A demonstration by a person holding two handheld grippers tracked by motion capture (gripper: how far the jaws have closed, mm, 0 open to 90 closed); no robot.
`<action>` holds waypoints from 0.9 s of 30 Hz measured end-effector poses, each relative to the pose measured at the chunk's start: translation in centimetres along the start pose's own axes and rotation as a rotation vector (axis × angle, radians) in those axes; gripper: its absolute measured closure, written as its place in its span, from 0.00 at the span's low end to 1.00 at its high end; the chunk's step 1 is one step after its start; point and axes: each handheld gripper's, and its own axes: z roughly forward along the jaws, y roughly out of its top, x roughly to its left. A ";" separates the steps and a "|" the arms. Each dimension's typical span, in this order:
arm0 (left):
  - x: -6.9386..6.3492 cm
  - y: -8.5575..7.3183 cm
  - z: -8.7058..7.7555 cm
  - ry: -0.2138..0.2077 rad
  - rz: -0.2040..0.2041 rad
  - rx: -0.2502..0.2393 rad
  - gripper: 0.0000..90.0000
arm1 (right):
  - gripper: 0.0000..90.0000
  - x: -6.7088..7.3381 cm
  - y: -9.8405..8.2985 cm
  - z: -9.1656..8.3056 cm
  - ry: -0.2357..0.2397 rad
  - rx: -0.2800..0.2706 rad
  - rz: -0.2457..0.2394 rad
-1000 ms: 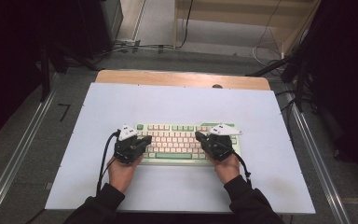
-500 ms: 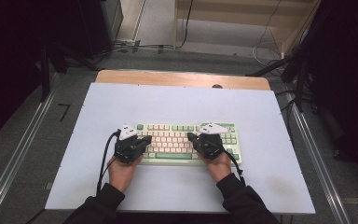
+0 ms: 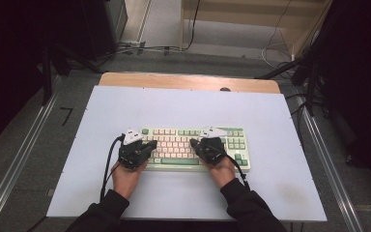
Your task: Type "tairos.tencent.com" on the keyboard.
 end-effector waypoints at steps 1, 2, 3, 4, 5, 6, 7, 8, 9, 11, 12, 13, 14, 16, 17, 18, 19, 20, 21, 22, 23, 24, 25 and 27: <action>0.0 0.0 0.0 0.000 0.000 -0.001 1.00 | 0.97 0.0 0.0 0.1 -0.001 0.005 0.001; 0.0 0.0 0.0 0.001 0.001 -0.001 1.00 | 0.97 0.0 0.0 0.1 -0.003 0.008 0.003; 0.0 0.0 0.0 0.001 0.001 -0.001 1.00 | 0.97 0.0 0.0 0.2 -0.005 0.014 0.008; 0.0 0.0 0.0 0.000 0.001 -0.002 1.00 | 0.97 -0.1 0.0 0.2 -0.004 0.014 0.008; 0.0 0.0 0.0 0.000 0.001 -0.002 1.00 | 0.97 -0.1 0.0 0.2 -0.003 0.014 0.010; 0.0 0.0 0.0 -0.002 -0.002 -0.001 1.00 | 0.97 -0.1 0.1 0.2 -0.004 0.015 0.008; 0.0 0.0 0.0 -0.002 -0.002 0.000 1.00 | 0.97 -0.1 0.1 0.3 -0.003 0.016 0.005; 0.0 0.0 0.0 -0.003 -0.001 0.000 1.00 | 0.97 0.0 0.1 0.3 -0.002 0.020 0.006; 0.0 0.0 0.0 -0.004 0.000 0.000 1.00 | 0.97 0.0 0.1 0.4 -0.004 0.025 0.007; 0.0 0.0 0.0 -0.005 -0.002 -0.001 1.00 | 0.97 0.1 0.1 0.5 -0.004 0.040 0.005; 0.0 0.0 0.0 -0.005 -0.002 -0.001 1.00 | 0.97 0.1 0.1 0.5 -0.006 0.043 0.006; 0.0 0.0 0.0 -0.004 -0.003 0.000 1.00 | 0.97 0.1 0.2 0.4 -0.006 0.045 0.010; 0.0 0.0 0.1 -0.004 -0.004 0.000 1.00 | 0.97 0.1 0.2 0.3 -0.003 0.041 0.011; 0.0 0.0 0.1 -0.005 -0.006 -0.002 1.00 | 0.97 0.1 0.4 0.0 0.001 0.018 0.012; 0.0 0.0 0.1 -0.006 -0.007 -0.003 1.00 | 0.97 0.0 0.5 -0.2 0.004 0.011 0.015; 0.0 0.0 0.2 -0.008 -0.005 -0.002 1.00 | 0.97 0.0 0.6 -0.4 0.003 0.006 0.017; -0.1 0.0 0.2 -0.010 -0.006 -0.002 1.00 | 0.97 0.0 0.6 -0.5 0.004 -0.001 0.015; -0.1 0.1 0.3 -0.009 -0.004 0.000 1.00 | 0.97 0.0 0.7 -0.6 0.004 -0.006 0.018; -0.1 0.1 0.3 -0.008 -0.003 0.000 1.00 | 0.97 0.0 0.7 -0.7 0.004 -0.008 0.019; -0.1 0.1 0.3 -0.010 -0.001 0.001 1.00 | 0.97 -0.1 0.7 -0.8 0.002 -0.011 0.017; -0.2 0.1 0.4 -0.011 -0.002 -0.002 1.00 | 0.97 -0.1 0.7 -0.8 0.002 -0.013 0.022; -0.3 0.1 0.5 -0.010 -0.004 -0.002 1.00 | 0.97 -0.1 0.8 -0.9 0.004 -0.014 0.026; -0.3 0.2 0.5 -0.012 -0.005 -0.004 1.00 | 0.97 -0.2 0.8 -0.9 0.005 -0.016 0.028; -0.4 0.3 0.7 -0.015 -0.007 -0.008 1.00 | 0.97 -0.2 0.8 -1.0 0.006 -0.017 0.027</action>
